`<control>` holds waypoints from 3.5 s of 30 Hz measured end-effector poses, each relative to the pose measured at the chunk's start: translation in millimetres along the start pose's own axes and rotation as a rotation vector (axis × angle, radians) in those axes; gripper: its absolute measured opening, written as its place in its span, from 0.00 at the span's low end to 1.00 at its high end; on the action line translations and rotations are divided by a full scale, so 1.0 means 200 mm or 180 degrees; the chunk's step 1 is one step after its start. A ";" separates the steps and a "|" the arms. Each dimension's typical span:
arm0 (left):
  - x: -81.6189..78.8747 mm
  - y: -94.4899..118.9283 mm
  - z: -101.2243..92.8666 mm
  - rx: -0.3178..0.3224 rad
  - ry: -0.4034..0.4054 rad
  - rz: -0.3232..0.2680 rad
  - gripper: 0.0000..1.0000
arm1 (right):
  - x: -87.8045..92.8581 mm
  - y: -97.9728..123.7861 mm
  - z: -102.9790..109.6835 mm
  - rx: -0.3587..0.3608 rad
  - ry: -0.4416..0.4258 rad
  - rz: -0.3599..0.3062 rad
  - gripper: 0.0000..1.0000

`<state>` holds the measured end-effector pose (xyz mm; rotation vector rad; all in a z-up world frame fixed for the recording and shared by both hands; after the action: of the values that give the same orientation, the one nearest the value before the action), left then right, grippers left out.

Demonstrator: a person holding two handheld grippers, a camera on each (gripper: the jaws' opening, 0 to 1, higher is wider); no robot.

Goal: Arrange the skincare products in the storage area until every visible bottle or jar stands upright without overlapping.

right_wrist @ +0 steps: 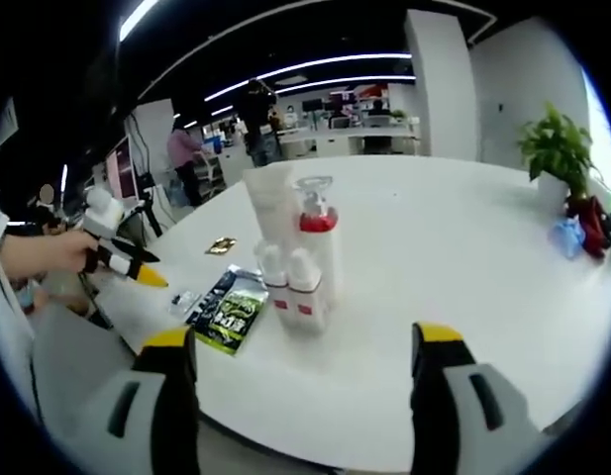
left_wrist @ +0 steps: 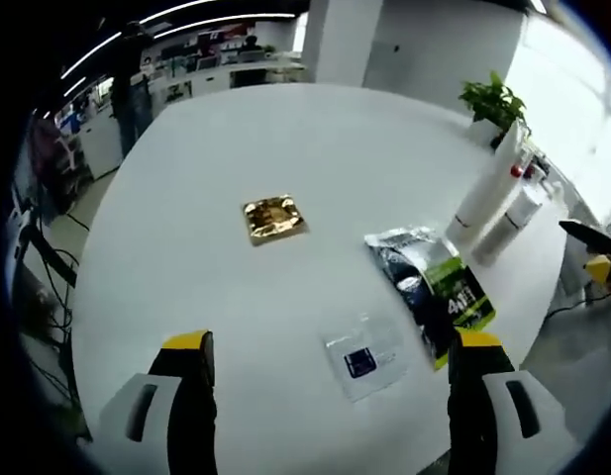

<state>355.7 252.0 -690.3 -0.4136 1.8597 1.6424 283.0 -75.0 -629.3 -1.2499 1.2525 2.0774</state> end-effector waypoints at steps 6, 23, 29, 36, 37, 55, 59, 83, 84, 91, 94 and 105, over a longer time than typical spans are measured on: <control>-0.09 -0.10 0.03 -0.0097 0.0168 0.0033 0.97 | 0.01 -0.02 -0.01 0.0026 -0.0050 0.0016 0.90; -0.30 -0.43 0.12 -0.0359 0.0328 0.0227 0.87 | 0.04 -0.04 -0.04 0.0105 -0.0136 0.0080 0.89; -0.31 -0.51 0.14 -0.0410 0.0333 0.0311 0.75 | 0.03 -0.03 -0.06 0.0153 -0.0148 0.0061 0.89; -0.36 -0.57 0.19 -0.0505 0.0312 0.0248 0.63 | 0.01 -0.01 -0.11 0.0230 -0.0140 0.0051 0.89; -0.37 -0.57 0.20 -0.0516 0.0302 0.0246 0.62 | 0.01 -0.01 -0.12 0.0236 -0.0137 0.0051 0.89; -0.37 -0.55 0.18 -0.0574 -0.0029 0.0185 0.37 | -0.03 0.01 -0.12 0.0266 -0.0095 0.0025 0.89; -0.39 -0.53 0.19 -0.0534 -0.0072 0.0128 0.37 | -0.04 0.02 -0.12 0.0269 -0.0093 0.0014 0.89; -0.36 -0.31 0.03 0.0559 -0.2028 0.0179 0.37 | -0.06 0.06 -0.09 0.0272 -0.0063 -0.0064 0.89; -0.35 -0.31 0.02 0.0628 -0.2078 0.0207 0.37 | -0.06 0.06 -0.09 0.0274 -0.0063 -0.0066 0.89; -0.27 -0.28 -0.02 0.1033 -0.2544 0.0399 0.19 | -0.04 0.07 -0.08 0.0297 -0.0064 -0.0060 0.89; -0.29 -0.27 -0.05 0.1114 -0.2477 0.0326 0.11 | -0.04 0.08 -0.08 0.0315 -0.0069 -0.0059 0.89; -0.28 -0.28 -0.06 0.1140 -0.2651 0.0386 0.41 | -0.03 0.08 -0.08 0.0336 -0.0084 -0.0046 0.89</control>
<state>428.1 221.1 -698.4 0.4825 1.4768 1.2232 282.4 -97.4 -619.2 -1.1778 1.3195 1.9840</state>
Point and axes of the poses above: the point that each gripper's makers call its tool centre point, and the gripper's own axes: y roughly backward along the fingers, z roughly to its left, x roughly out of its underside, the point moved 2 cm from there along y, roughly backward along the fingers, and after that the axes turned 8 degrees about -x, right-handed, at the moved point
